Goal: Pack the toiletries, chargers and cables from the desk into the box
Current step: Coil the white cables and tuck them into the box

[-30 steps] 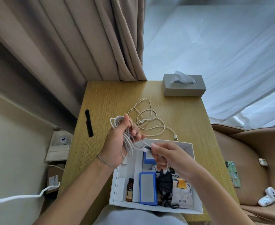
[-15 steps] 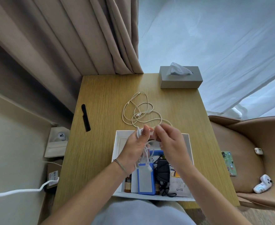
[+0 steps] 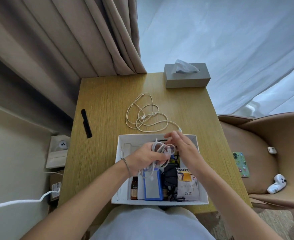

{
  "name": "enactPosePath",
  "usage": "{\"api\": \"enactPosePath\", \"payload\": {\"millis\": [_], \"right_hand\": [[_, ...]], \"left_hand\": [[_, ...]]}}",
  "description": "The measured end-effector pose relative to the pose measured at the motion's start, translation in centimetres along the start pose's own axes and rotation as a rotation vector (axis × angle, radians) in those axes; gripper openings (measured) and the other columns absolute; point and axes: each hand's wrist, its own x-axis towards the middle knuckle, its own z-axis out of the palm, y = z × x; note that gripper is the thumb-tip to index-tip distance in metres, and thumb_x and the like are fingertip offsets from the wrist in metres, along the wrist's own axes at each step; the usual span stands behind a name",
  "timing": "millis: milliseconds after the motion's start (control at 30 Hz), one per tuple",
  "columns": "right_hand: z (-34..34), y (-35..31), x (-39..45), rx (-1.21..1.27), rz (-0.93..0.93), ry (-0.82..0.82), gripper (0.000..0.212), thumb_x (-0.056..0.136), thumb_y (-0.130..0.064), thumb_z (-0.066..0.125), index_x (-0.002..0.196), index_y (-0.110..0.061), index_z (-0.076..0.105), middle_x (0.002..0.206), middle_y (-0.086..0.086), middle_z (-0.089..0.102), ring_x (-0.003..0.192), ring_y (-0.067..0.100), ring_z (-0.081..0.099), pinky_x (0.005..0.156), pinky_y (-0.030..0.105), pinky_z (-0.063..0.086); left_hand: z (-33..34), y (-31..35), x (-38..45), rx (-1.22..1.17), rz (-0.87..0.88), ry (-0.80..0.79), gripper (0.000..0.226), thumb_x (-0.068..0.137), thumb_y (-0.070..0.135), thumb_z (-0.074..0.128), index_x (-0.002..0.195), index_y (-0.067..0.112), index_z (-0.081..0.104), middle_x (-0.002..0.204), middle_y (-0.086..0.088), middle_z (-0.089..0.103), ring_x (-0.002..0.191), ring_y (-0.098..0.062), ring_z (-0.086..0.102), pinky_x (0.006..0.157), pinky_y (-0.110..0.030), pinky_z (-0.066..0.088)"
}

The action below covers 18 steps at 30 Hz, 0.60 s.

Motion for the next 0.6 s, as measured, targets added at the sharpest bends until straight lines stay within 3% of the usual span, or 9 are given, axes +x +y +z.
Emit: {"api": "enactPosePath", "payload": {"millis": [133,233,433,600], "right_hand": [[-2.7,0.6,-0.8,-0.004,0.013,0.092,0.022,0.105,-0.025,0.045,0.102,-0.025,0.067,0.095,0.002,0.068,0.088,0.008,0.064,0.078,0.024,0.042],[-3.6,1.2,-2.1,-0.013,0.029,0.088,0.019,0.103,-0.019,0.049,0.102,-0.022,0.068,0.096,0.001,0.070,0.085,0.001,0.065,0.075,0.018,0.045],[-4.3,2.4,-3.9,-0.062,0.084,0.059,0.016,0.100,-0.013,0.056,0.099,-0.015,0.072,0.098,0.007,0.074,0.094,0.012,0.069,0.082,0.032,0.049],[-4.3,2.6,-4.2,-0.069,0.081,0.067,0.018,0.098,-0.014,0.057,0.094,-0.020,0.073,0.094,0.007,0.074,0.087,0.017,0.067,0.076,0.032,0.048]], "left_hand": [[-1.4,-1.5,2.7,0.444,-0.019,0.257,0.013,0.086,0.008,0.071,0.095,0.008,0.062,0.075,-0.001,0.062,0.066,-0.015,0.057,0.067,-0.033,0.052],[-2.2,-3.6,4.1,0.756,0.019,0.303,0.013,0.087,0.024,0.071,0.091,0.018,0.060,0.080,0.000,0.065,0.074,-0.021,0.061,0.070,-0.039,0.052],[-1.3,-6.8,5.2,1.002,0.133,0.386,0.027,0.084,0.057,0.066,0.090,0.034,0.052,0.077,0.008,0.065,0.070,-0.016,0.060,0.056,-0.029,0.043],[-0.5,-8.3,5.5,1.112,0.275,0.453,0.050,0.081,0.071,0.059,0.092,0.022,0.062,0.087,0.001,0.060,0.083,-0.019,0.055,0.068,-0.034,0.046]]}}
